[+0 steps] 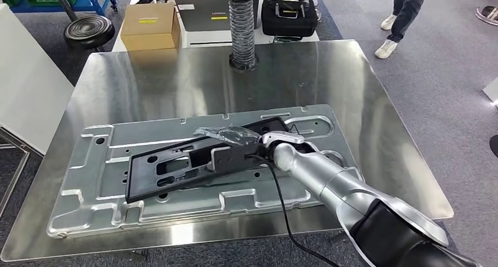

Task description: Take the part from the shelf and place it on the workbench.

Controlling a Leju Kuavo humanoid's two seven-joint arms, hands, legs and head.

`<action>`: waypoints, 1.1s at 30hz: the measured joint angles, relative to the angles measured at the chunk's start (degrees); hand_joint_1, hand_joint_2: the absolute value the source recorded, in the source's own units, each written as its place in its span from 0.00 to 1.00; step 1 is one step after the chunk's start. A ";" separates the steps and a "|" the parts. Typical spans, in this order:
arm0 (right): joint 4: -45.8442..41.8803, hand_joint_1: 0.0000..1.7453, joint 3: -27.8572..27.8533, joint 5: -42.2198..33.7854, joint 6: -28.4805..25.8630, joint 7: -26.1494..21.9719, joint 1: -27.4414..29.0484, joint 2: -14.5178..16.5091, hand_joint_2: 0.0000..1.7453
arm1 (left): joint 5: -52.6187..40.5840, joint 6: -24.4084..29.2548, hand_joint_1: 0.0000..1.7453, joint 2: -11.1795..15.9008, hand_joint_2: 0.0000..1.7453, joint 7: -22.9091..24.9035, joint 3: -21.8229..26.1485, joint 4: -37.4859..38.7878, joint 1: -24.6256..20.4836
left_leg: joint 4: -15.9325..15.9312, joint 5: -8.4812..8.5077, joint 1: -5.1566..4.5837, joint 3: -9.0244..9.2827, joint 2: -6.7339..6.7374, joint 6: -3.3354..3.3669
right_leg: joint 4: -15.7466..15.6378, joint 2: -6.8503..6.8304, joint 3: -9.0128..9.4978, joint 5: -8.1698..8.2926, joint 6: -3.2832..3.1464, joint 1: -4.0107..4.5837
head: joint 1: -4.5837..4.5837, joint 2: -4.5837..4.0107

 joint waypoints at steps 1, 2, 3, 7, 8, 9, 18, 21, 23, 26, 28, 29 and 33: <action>-1.26 0.00 -2.37 -5.36 -0.14 -1.68 0.82 -0.39 0.00 | 0.29 -0.21 0.00 -0.01 0.00 -0.16 0.02 0.01 0.06 | -0.09 0.09 0.07 -0.03 -0.02 0.38 | 0.00 -0.04 -0.01 -0.08 0.28 -0.04 | 0.02 0.00; -3.15 0.00 -5.25 -10.53 -1.13 -3.64 1.97 -1.02 0.00 | 0.75 -0.42 0.00 -0.01 0.00 -0.38 0.09 0.01 0.11 | -0.24 0.18 0.13 0.03 -0.05 0.76 | 0.50 -0.07 -0.16 -0.54 0.61 -0.11 | 0.08 0.00; -5.62 0.00 -8.33 -14.98 -2.79 -5.65 3.40 -1.79 0.00 | 1.29 -0.56 0.00 -0.02 0.00 -0.62 0.25 0.00 0.13 | -0.41 0.28 0.21 0.09 -0.06 1.14 | 2.01 -0.08 -0.80 -1.57 0.95 -0.19 | 0.15 0.00; -20.18 0.00 -20.70 -25.16 -12.79 -12.44 14.02 -5.70 0.00 | 3.29 -0.02 0.00 -0.02 0.00 -1.34 1.49 -0.02 0.46 | -0.54 0.21 0.20 0.20 -0.44 1.96 | 15.42 -0.08 -7.33 -7.47 1.86 -0.50 | 0.37 0.00; -24.61 0.00 -23.88 -25.89 -15.18 -13.24 17.57 -6.50 0.00 | 3.55 0.24 0.00 -0.03 0.00 -1.42 1.82 -0.02 0.67 | -0.51 0.15 0.14 0.23 -0.61 2.00 | 16.47 -0.08 -8.07 -7.30 1.83 -0.50 | 0.45 0.00; -29.06 0.00 -26.99 -26.09 -17.23 -13.64 21.11 -7.03 0.00 | 3.74 0.47 0.00 -0.04 0.00 -1.48 2.11 -0.01 0.88 | -0.49 0.11 0.04 0.26 -0.75 2.02 | 15.12 -0.08 -7.67 -6.06 1.66 -0.46 | 0.52 0.00; -63.42 0.00 -61.19 -29.30 -10.79 -14.03 47.55 -0.39 0.00 | 4.02 0.95 0.00 -0.35 0.00 -1.80 3.67 -0.02 2.00 | 0.87 -1.68 -0.72 0.26 -0.75 0.40 | -1.13 -0.81 -0.51 1.55 -0.90 -0.05 | 0.46 0.00; -69.14 0.00 -71.27 -29.01 -5.38 -14.03 52.43 3.91 0.00 | 3.67 0.78 0.00 -0.27 0.00 -2.01 3.70 -0.02 1.97 | 10.23 -8.50 -0.43 -2.55 -0.24 -0.33 | -1.43 -0.93 -0.90 2.16 -1.38 -0.22 | 0.09 0.00; -71.40 0.00 -75.66 -28.07 -3.88 -13.97 54.84 5.98 0.00 | 3.46 0.62 0.00 -0.18 0.00 -2.16 3.69 -0.02 1.81 | 14.97 -10.90 -0.26 -3.30 -0.13 -0.63 | -1.19 -0.94 -1.50 2.51 -1.34 -0.22 | 0.07 0.00; -73.42 0.00 -78.88 -26.50 -3.55 -13.90 57.29 7.79 0.00 | 3.20 0.22 0.00 0.01 0.00 -2.22 3.69 -0.02 1.49 | 6.94 -8.08 -0.14 3.02 -0.09 -0.51 | -0.45 -0.72 -2.64 3.09 -0.98 -0.31 | 0.05 0.00; -74.15 0.00 -79.42 -25.99 -3.56 -13.88 58.40 8.22 0.00 | 3.09 0.06 0.00 0.16 0.00 -2.26 3.68 -0.02 1.02 | 0.15 -6.46 -0.36 7.10 -0.12 -0.07 | 0.06 -0.55 -3.16 3.52 -0.43 -0.20 | 0.09 0.00; -74.41 0.00 -79.59 -25.81 -3.62 -13.88 58.76 8.35 0.00 | 3.07 0.01 0.00 0.21 0.00 -2.29 3.68 -0.02 0.84 | -1.28 -6.19 -0.49 7.82 -0.14 0.24 | 0.17 -0.51 -3.28 3.80 -0.07 -0.19 | 0.14 -0.01; -74.85 0.00 -79.89 -24.79 -4.70 -13.85 61.19 8.68 0.00 | 2.84 -0.06 0.00 0.29 0.00 -2.24 3.66 -0.02 0.64 | -1.86 -4.24 -0.56 6.76 0.08 1.74 | 0.66 -0.34 -3.94 3.58 1.35 -0.49 | 0.21 0.00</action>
